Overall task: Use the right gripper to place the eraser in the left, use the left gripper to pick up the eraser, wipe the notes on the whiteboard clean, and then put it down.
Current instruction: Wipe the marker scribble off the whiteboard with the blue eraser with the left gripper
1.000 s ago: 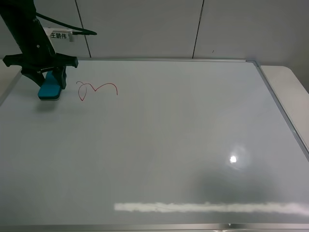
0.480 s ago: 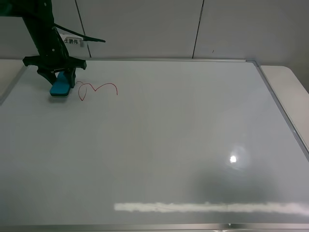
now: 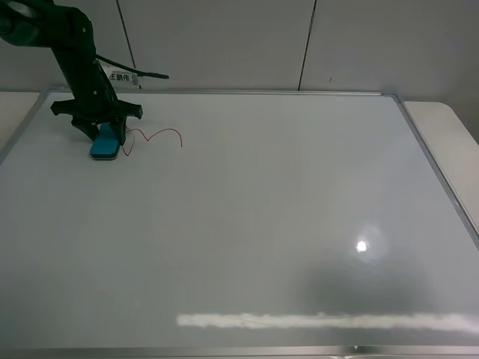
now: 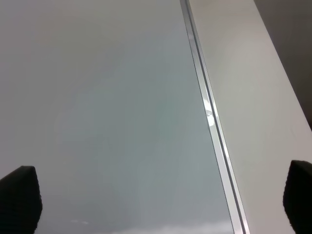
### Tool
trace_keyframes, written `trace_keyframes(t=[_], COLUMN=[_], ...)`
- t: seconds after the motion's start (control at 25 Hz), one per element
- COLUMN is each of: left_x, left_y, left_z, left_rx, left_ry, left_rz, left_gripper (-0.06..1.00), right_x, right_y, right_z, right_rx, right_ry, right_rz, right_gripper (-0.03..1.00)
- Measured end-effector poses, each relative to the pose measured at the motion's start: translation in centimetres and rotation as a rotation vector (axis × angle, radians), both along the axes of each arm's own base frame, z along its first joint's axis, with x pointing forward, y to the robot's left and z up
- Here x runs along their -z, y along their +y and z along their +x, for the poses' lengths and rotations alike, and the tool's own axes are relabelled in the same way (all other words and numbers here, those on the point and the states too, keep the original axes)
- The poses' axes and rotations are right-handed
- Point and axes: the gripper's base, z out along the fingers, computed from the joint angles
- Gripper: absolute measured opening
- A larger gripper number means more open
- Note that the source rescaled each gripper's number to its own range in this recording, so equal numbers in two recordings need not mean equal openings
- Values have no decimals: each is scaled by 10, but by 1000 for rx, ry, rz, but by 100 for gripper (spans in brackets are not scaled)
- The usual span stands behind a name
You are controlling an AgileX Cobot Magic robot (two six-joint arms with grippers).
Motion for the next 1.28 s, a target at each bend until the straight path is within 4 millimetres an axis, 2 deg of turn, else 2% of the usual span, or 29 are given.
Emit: trace_keyframes(t=[0.28,0.4,0.48,0.72,0.84,0.92,1.0,1.12,1.28], left_x=[2,2,2,4,4,4,4,7,7], left_y=[-11,-29,-48,-122,-154,-168,-176,-173,-146], left_z=[0,-3,-6,-26,-39,-45,-49,-47,-35], left_rx=[-11,13,49,192,260,290,304,299,245], left_ry=[8,15,18,30,35,38,40,43,36], left_rz=[-52,-76,-80,-84,-88,-92,-97,-94,-83], left_gripper=[2,2,2,2,2,2,2,2,2], right_x=[0,0,0,0,0,0,0,0,0], right_y=[0,0,0,0,0,0,0,0,0], right_z=[0,0,0,0,0,0,0,0,0], right_rx=[0,0,0,0,0,0,0,0,0], right_ry=[0,0,0,0,0,0,0,0,0], right_rz=[0,0,0,0,0,0,0,0,0], right_gripper=[100,100,100,100,100,100,100,100,100])
